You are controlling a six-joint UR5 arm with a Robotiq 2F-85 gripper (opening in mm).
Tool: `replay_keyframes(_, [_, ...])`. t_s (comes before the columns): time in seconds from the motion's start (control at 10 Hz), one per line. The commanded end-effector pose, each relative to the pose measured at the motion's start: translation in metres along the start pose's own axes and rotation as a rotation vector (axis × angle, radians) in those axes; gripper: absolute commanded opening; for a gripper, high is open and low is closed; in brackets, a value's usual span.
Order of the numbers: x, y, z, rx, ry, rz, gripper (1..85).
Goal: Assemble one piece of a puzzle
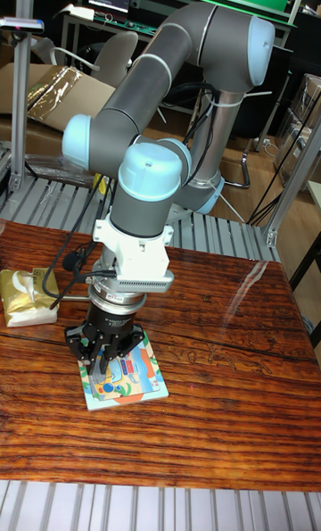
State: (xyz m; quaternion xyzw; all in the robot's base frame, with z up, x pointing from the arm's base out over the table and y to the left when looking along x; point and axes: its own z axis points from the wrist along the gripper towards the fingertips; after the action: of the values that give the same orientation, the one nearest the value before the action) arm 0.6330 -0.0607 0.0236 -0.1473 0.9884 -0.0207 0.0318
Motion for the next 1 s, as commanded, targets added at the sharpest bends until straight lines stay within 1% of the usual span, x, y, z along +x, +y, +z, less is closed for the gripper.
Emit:
replay_keyframes(0.0, [-0.001,-0.001,-0.002,-0.001,-0.001,0.013,25.7])
replay_keyframes(0.2, [0.003,-0.002,-0.002,-0.002,0.011,0.069,25.7])
replay_keyframes(0.4, [0.0,0.011,-0.002,-0.05,0.019,0.074,26.3])
replay_keyframes(0.5, [0.001,0.014,-0.002,-0.06,0.023,0.066,26.3])
replay_keyframes(0.8, [0.002,0.013,0.002,-0.036,0.032,0.059,26.7])
replay_keyframes(0.9, [0.003,0.013,0.003,-0.036,0.034,0.062,26.7])
